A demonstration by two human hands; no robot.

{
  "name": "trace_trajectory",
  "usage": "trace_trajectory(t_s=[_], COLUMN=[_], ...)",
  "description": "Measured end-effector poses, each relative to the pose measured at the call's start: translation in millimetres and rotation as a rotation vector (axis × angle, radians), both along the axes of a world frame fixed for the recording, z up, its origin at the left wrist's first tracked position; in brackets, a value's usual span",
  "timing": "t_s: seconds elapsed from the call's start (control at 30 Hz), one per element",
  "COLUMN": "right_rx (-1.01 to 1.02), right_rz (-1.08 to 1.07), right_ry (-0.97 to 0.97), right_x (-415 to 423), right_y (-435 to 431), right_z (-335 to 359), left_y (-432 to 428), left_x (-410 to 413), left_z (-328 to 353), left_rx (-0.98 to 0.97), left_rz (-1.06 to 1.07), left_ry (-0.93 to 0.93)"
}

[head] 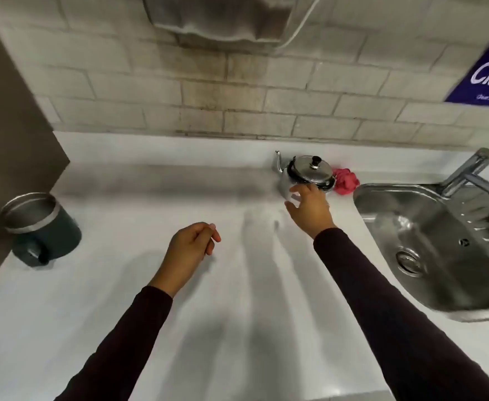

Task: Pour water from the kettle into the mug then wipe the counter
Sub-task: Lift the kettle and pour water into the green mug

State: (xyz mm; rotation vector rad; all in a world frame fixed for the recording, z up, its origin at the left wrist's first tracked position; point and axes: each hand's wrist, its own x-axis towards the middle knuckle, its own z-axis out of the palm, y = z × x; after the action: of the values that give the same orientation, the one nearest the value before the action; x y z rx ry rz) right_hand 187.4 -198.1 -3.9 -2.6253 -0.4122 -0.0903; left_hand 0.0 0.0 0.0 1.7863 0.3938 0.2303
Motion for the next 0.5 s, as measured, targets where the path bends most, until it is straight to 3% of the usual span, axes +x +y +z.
trace_trajectory(t_s=[0.3,0.4,0.5], right_rx=[-0.489,-0.484,-0.308], right_rz=[0.048,0.144,0.110], right_ry=[-0.084,-0.087,-0.039], right_x=[103,117,125], right_y=[-9,-10,-11], right_z=[-1,-7,5], left_y=[7,4,7], left_x=[24,23,19], left_z=[-1,-4,-2], left_rx=[-0.052,-0.047,-0.057], left_rz=[0.205,0.229,0.278], left_ry=[0.012,0.011,-0.005])
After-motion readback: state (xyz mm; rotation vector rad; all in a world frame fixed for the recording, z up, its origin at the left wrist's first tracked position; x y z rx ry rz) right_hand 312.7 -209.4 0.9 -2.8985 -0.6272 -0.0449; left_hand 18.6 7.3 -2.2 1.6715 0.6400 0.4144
